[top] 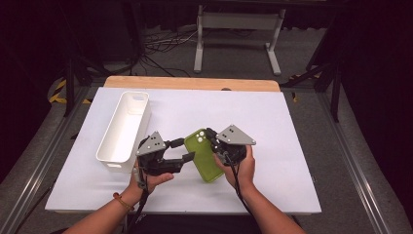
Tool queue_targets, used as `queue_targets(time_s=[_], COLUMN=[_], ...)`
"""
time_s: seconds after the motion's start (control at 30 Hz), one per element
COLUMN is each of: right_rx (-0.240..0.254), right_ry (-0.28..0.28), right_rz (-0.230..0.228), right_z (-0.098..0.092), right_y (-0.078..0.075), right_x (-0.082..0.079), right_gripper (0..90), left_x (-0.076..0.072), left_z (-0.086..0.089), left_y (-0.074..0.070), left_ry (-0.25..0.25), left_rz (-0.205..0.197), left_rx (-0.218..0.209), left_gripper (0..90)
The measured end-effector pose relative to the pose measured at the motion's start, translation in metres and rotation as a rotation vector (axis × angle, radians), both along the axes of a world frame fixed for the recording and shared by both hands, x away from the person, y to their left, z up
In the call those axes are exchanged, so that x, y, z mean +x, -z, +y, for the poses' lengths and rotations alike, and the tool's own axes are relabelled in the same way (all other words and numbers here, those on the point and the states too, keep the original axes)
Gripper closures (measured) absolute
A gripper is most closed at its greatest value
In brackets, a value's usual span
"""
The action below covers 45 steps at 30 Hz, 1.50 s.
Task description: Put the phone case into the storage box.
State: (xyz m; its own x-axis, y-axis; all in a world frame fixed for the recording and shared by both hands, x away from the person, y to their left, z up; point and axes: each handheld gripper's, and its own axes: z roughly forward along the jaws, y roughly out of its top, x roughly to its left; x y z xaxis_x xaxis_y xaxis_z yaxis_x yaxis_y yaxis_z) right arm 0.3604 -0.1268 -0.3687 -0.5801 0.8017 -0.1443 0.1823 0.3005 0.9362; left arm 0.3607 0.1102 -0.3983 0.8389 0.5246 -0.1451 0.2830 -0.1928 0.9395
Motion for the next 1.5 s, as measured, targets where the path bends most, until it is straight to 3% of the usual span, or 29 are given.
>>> queue_targets(time_s=[0.17, 0.23, 0.43, 0.57, 0.67, 0.87, 0.97, 1.07, 1.27, 1.5], right_rx=[-0.015, -0.014, 0.004, -0.022, -0.02, -0.011, 0.005, 0.005, 0.01, -0.018], right_ry=[0.007, 0.01, 0.006, -0.007, -0.019, -0.042, -0.066, -0.07, -0.085, -0.094], right_rz=[-0.06, -0.074, -0.099, -0.088, -0.083, -0.088, -0.044, -0.03, -0.029, -0.029], right_z=[0.003, 0.004, 0.003, 0.005, 0.005, 0.002, -0.005, -0.009, -0.021, -0.032], right_y=[-0.001, -0.001, -0.002, -0.002, 0.0, -0.002, 0.0, 0.001, 0.003, 0.009], right_x=[-0.008, -0.011, -0.017, -0.016, -0.017, -0.018, -0.018, -0.018, -0.018, -0.021], right_gripper=[88.1, 88.1, 90.0, 90.0, 90.0, 87.2, 85.4, 85.2, 83.6, 81.9], left_x=[0.004, 0.005, 0.007, 0.007, 0.004, 0.004, 0.004, 0.004, 0.004, 0.003], left_z=[-0.001, 0.001, 0.008, 0.012, 0.013, 0.019, 0.025, 0.027, 0.034, 0.041], left_y=[0.001, 0.0, -0.002, -0.003, -0.006, -0.012, -0.016, -0.018, -0.021, -0.025], left_ry=[0.013, 0.012, 0.0, 0.004, -0.006, -0.006, -0.001, -0.002, -0.007, -0.001], left_rz=[0.022, 0.019, 0.021, 0.013, -0.037, -0.072, -0.094, -0.111, -0.124, -0.152], left_rx=[-0.034, -0.048, -0.088, -0.089, -0.078, -0.067, -0.056, -0.054, -0.054, -0.032], left_gripper=[52.2, 61.8, 76.8, 77.2, 77.3, 77.4, 77.4, 77.4, 77.4, 77.4])
